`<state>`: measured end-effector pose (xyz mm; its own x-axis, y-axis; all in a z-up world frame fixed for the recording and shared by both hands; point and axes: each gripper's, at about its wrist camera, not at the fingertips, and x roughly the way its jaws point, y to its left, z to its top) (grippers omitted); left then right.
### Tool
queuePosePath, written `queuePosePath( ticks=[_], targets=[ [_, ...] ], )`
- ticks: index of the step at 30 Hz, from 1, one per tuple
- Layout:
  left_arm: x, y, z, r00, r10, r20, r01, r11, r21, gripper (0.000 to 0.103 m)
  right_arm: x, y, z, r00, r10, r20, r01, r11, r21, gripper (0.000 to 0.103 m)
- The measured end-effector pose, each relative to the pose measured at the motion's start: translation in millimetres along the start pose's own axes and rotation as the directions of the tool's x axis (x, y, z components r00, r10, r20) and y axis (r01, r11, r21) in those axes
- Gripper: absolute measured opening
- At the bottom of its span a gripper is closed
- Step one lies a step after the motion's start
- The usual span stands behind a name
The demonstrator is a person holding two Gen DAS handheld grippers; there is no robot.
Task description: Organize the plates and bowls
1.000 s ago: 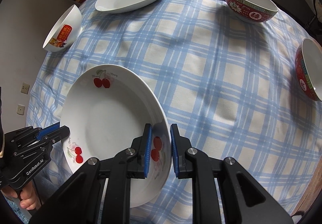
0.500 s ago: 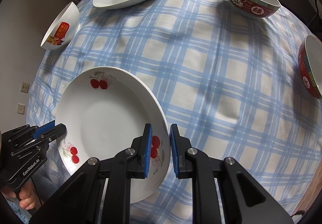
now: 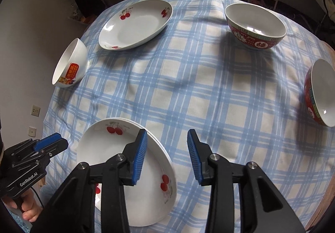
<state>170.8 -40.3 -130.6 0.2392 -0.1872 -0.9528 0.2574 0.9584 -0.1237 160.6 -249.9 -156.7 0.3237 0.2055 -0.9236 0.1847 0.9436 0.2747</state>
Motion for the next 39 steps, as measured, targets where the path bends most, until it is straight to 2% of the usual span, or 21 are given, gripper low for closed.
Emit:
queuePosePath(
  ticks=[1, 2, 4, 9, 11, 14, 17, 20, 25, 28, 31, 37, 39],
  targets=[
    [-0.3, -0.2, 6.7, 1.000, -0.001, 0.000, 0.001, 1.000, -0.005, 0.034, -0.9, 0.3, 5.9, 1.000, -0.005, 0.008, 0.005, 1.000, -0.001, 0.044],
    [-2.0, 0.9, 12.9, 1.000, -0.005, 0.003, 0.005, 1.000, -0.009, 0.041, 0.0, 2.4, 12.0, 1.000, -0.008, 0.019, 0.008, 1.000, 0.000, 0.050],
    [-6.9, 1.2, 25.3, 0.999, -0.001, 0.033, 0.001, 1.000, -0.007, 0.045, -0.5, 5.2, 22.0, 0.999, -0.006, 0.045, 0.007, 1.000, -0.011, 0.062],
    [-12.6, -1.4, 66.6, 0.996, 0.017, 0.090, -0.018, 1.000, 0.010, 0.063, 7.2, 9.1, 54.6, 0.998, 0.006, 0.058, -0.005, 1.000, -0.018, 0.070],
    [-9.4, -0.4, 83.6, 0.995, 0.009, 0.095, -0.011, 1.000, 0.017, 0.067, 9.4, 8.0, 70.5, 0.997, 0.023, 0.067, -0.022, 1.000, -0.014, 0.086],
    [-2.9, 3.9, 108.8, 0.993, 0.024, 0.112, -0.026, 1.000, 0.016, 0.077, 13.5, 5.6, 94.5, 0.993, 0.046, 0.107, -0.046, 0.999, -0.004, 0.098],
    [5.7, 7.1, 133.5, 0.991, 0.052, 0.124, -0.055, 0.998, 0.019, 0.081, 24.6, 4.8, 120.0, 0.995, 0.038, 0.097, -0.039, 0.999, 0.008, 0.098],
    [18.1, 9.9, 157.9, 0.985, 0.110, 0.133, -0.115, 0.993, 0.030, 0.084, 32.8, 4.0, 143.9, 0.995, 0.020, 0.100, -0.021, 1.000, 0.005, 0.098],
    [38.4, 16.4, 192.7, 0.980, 0.155, 0.124, -0.163, 0.985, 0.062, 0.085, 46.8, -3.3, 178.1, 0.995, -0.020, 0.101, 0.016, 0.999, 0.031, 0.098],
    [51.8, 22.6, 209.4, 0.988, 0.120, 0.098, -0.126, 0.990, 0.058, 0.085, 58.1, -6.3, 191.8, 0.995, -0.045, 0.087, 0.042, 0.998, 0.037, 0.098],
    [62.6, 26.4, 222.8, 0.989, 0.122, 0.081, -0.126, 0.991, 0.041, 0.085, 71.7, -9.5, 201.5, 0.998, -0.031, 0.053, 0.028, 0.998, 0.055, 0.098],
    [81.7, 25.8, 245.8, 0.992, 0.118, 0.037, -0.120, 0.991, 0.058, 0.085, 87.4, -8.9, 208.2, 0.999, -0.029, 0.044, 0.026, 0.997, 0.066, 0.098],
    [86.2, 29.3, 253.8, 0.994, 0.104, 0.017, -0.105, 0.993, 0.057, 0.085, 91.2, -9.1, 209.9, 0.999, -0.022, 0.041, 0.019, 0.997, 0.070, 0.094]
  ],
)
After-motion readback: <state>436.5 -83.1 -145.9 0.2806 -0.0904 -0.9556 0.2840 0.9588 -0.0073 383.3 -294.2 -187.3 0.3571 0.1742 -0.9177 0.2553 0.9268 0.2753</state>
